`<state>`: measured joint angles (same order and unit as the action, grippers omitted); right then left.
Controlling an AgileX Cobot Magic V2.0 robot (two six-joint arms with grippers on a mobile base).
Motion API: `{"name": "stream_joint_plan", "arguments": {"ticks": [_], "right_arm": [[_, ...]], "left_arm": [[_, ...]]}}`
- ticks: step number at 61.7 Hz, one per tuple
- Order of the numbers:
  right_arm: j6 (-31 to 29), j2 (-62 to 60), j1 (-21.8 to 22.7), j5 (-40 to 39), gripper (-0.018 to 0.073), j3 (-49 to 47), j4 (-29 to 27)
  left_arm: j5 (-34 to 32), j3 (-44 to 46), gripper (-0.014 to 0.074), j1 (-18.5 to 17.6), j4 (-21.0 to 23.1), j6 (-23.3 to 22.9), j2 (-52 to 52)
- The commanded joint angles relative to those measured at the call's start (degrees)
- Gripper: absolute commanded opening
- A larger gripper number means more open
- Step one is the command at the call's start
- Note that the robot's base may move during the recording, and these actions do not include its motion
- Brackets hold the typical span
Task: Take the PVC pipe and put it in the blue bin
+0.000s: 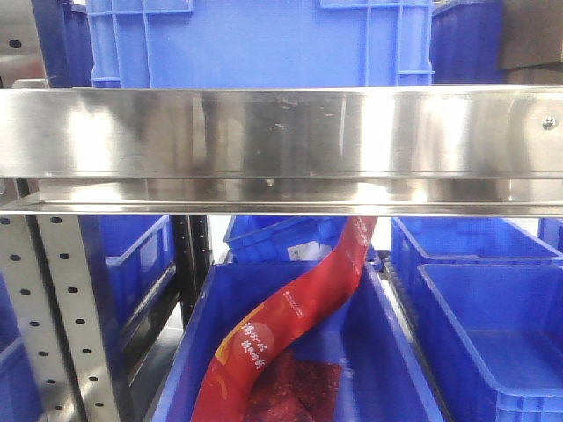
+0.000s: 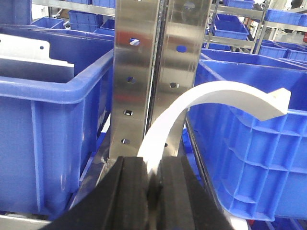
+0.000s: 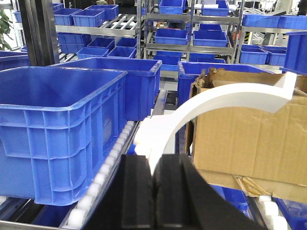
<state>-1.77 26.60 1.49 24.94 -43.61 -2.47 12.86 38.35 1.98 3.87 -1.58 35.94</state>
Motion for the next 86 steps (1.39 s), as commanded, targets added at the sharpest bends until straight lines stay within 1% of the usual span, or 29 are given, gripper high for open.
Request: {"name": "stream_joint_plan", "arguments": {"ticks": [1, 27, 56, 86], "right_arm": [[-0.1, -0.1, 0.0, -1.6, -0.0169, 0.1, 0.1], [-0.1, -0.1, 0.0, -1.8, -0.0169, 0.1, 0.1], [-0.1, -0.1, 0.0, -1.8, -0.0169, 0.1, 0.1], [-0.1, -0.1, 0.0, -3.2, -0.0169, 0.1, 0.1]], "left_arm": [[-2.3, 0.1, -0.0111, 0.2, 0.5, -0.1, -0.3], [-2.7, 0.1, -0.0111, 0.2, 0.7, -0.1, -0.3], [-4.9, 0.1, -0.0111, 0.2, 0.7, -0.1, -0.3], [-5.8, 0.1, -0.0111, 0.2, 0.7, -0.1, -0.3]]}}
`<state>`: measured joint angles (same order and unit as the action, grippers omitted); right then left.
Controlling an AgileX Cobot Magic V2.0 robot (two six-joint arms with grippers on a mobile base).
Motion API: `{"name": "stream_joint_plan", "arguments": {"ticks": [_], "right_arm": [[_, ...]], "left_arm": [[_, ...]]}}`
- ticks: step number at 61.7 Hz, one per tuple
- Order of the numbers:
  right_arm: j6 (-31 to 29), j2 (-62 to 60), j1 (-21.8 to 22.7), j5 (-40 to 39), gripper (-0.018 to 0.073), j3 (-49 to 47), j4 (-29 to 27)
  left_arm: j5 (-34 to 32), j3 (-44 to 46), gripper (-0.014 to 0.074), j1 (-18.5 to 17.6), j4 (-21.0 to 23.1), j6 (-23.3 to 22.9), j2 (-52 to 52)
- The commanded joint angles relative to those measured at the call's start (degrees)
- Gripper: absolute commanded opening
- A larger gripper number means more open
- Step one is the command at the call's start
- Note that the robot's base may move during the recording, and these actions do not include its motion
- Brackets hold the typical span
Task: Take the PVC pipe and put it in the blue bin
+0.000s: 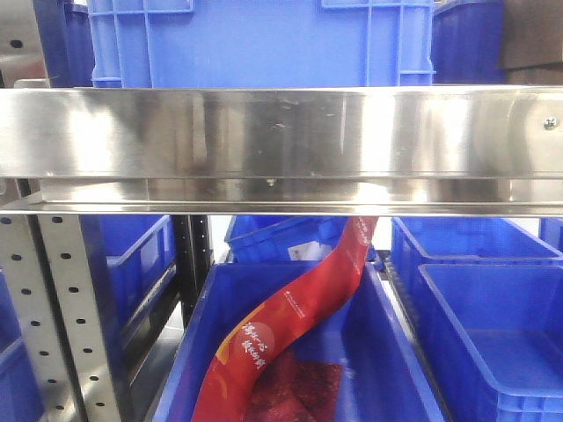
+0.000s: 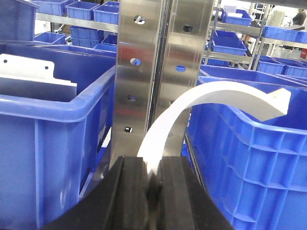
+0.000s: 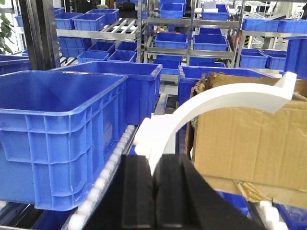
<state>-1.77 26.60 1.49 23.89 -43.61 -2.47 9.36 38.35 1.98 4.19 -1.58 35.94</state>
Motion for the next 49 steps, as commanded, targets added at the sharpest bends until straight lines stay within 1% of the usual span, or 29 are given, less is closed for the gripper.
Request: {"name": "stream_joint_plan", "arguments": {"ticks": [1, 17, 25, 34, 37, 42, 46, 49], "right_arm": [[-0.1, -0.1, 0.0, -2.2, -0.0169, 0.1, 0.1], [-0.1, -0.1, 0.0, -4.5, -0.0169, 0.1, 0.1], [-0.1, -0.1, 0.0, -5.1, -0.0169, 0.1, 0.1], [-0.1, 0.2, 0.0, -5.3, -0.0169, 0.1, 0.1], [-0.1, 0.2, 0.0, -5.7, -0.0169, 0.1, -0.1], [-0.1, 0.2, 0.0, -7.8, -0.0169, 0.1, -2.3], [-0.1, 0.2, 0.0, -8.9, -0.0169, 0.1, -3.8], [-0.1, 0.3, 0.0, -8.9, -0.0169, 0.1, -3.8]], "left_arm": [[-2.6, 0.1, -0.0111, 0.2, 0.4, -0.1, -0.3], [-3.2, 0.1, -0.0111, 0.2, 0.8, -0.1, -0.3], [-4.4, 0.3, -0.0111, 0.2, 2.8, -0.1, -0.3], [-4.2, 0.8, -0.0111, -0.2, 2.5, -0.1, -0.2], [-4.2, 0.8, -0.0111, -0.6, 1.5, -0.1, -0.2], [-4.3, 0.8, -0.0111, -2.0, 1.4, -0.1, -0.2], [-4.5, 0.8, -0.0111, -3.7, 1.4, -0.1, -0.2], [-4.8, 0.8, -0.0111, -5.0, 1.4, -0.1, 0.3]]}}
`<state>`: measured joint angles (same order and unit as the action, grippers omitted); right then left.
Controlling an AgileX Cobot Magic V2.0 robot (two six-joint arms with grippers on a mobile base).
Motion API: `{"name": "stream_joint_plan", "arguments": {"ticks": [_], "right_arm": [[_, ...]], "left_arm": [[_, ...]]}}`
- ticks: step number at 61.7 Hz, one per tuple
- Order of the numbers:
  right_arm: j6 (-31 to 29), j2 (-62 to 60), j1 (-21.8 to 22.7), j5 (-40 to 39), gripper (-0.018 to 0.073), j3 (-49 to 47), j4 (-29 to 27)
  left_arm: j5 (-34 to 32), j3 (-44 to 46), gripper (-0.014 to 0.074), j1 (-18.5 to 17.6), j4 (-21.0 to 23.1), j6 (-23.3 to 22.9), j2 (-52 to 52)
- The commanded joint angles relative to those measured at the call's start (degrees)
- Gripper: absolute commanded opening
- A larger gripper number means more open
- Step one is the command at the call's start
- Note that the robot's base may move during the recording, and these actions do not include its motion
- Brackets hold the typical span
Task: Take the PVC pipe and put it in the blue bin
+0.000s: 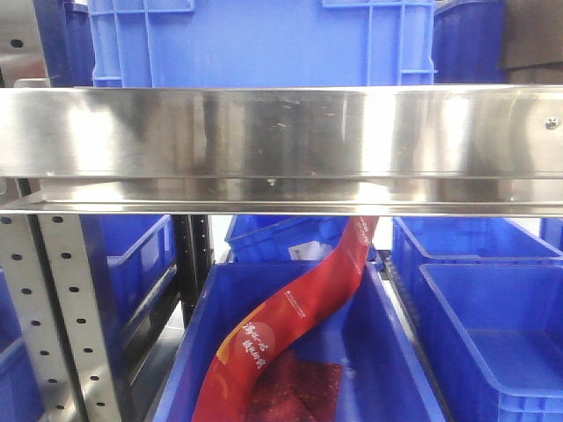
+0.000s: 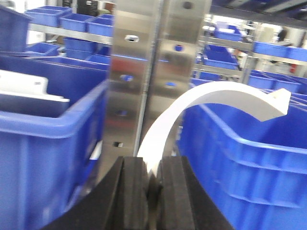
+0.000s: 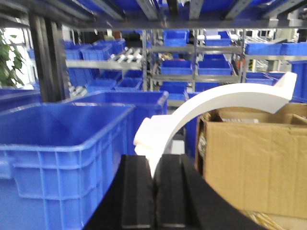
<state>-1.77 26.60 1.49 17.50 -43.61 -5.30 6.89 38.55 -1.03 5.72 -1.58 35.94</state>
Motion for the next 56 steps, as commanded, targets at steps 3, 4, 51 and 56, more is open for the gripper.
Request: {"name": "stream_joint_plan", "arguments": {"ticks": [3, 4, 51, 56], "right_arm": [[-0.1, 0.7, 0.0, -2.1, -0.0169, 0.1, -1.0], [-0.1, 0.9, 0.0, -2.0, -0.0169, 0.1, -1.0], [-0.1, 4.4, 0.0, 1.6, -0.0169, -3.0, -4.1], [-0.1, 5.0, 0.0, 1.4, -0.0169, -3.0, -6.1]], "left_arm": [[-2.7, 0.8, -0.0111, -3.4, -0.1, -0.1, 0.9], [-2.7, 0.8, -0.0111, -3.9, -0.1, -0.1, 1.1], [0.2, 27.9, -0.0111, -16.4, -3.6, -0.1, 25.6], [0.4, 31.2, -0.0111, -16.4, -3.6, -0.1, 28.0]]}}
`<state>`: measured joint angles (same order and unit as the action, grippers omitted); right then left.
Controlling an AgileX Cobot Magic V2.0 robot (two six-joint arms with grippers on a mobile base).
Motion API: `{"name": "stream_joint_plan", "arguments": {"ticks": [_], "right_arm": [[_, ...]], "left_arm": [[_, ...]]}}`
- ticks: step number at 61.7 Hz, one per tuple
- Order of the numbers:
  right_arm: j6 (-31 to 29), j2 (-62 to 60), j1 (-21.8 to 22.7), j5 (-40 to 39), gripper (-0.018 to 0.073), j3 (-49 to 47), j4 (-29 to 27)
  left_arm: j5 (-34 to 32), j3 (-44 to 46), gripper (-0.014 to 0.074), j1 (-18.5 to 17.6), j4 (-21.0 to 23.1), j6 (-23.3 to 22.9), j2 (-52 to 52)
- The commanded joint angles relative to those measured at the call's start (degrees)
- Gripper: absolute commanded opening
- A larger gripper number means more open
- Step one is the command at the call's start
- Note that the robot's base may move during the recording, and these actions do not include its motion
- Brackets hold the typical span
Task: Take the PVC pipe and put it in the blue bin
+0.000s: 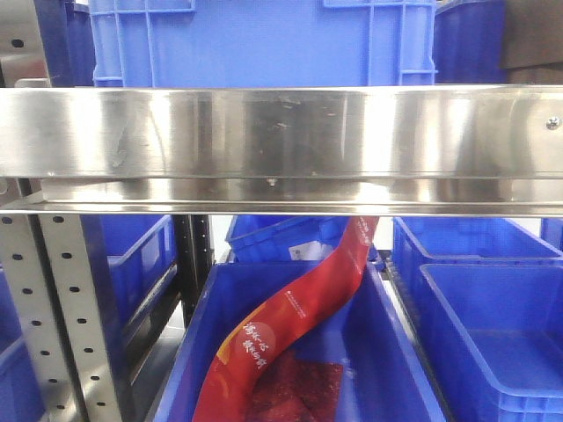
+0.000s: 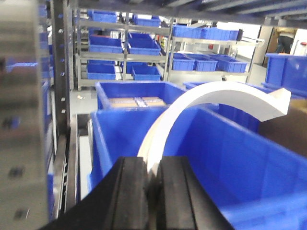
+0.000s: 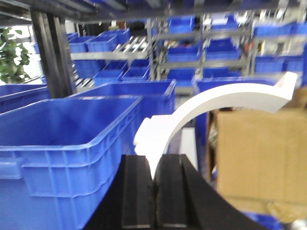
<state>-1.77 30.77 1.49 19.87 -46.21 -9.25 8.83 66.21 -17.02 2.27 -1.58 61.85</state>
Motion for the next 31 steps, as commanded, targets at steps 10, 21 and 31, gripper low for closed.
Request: {"name": "stream_joint_plan", "arguments": {"ticks": [10, 21, 31], "right_arm": [[-1.3, 1.9, -0.6, -2.3, -0.0169, -1.2, -2.1], [-1.3, 6.3, -5.4, -3.0, -0.0169, -4.0, -2.4], [-1.3, 11.3, -12.0, -7.1, -0.0169, -7.1, -2.5]], "left_arm": [[-0.1, 9.2, -0.0111, -0.4, -0.1, -0.1, 6.5], [-0.2, 11.8, -0.0111, -1.2, -0.2, -0.1, 10.0], [-2.8, 11.9, -0.0111, -1.7, -1.4, -0.1, 12.2]]}}
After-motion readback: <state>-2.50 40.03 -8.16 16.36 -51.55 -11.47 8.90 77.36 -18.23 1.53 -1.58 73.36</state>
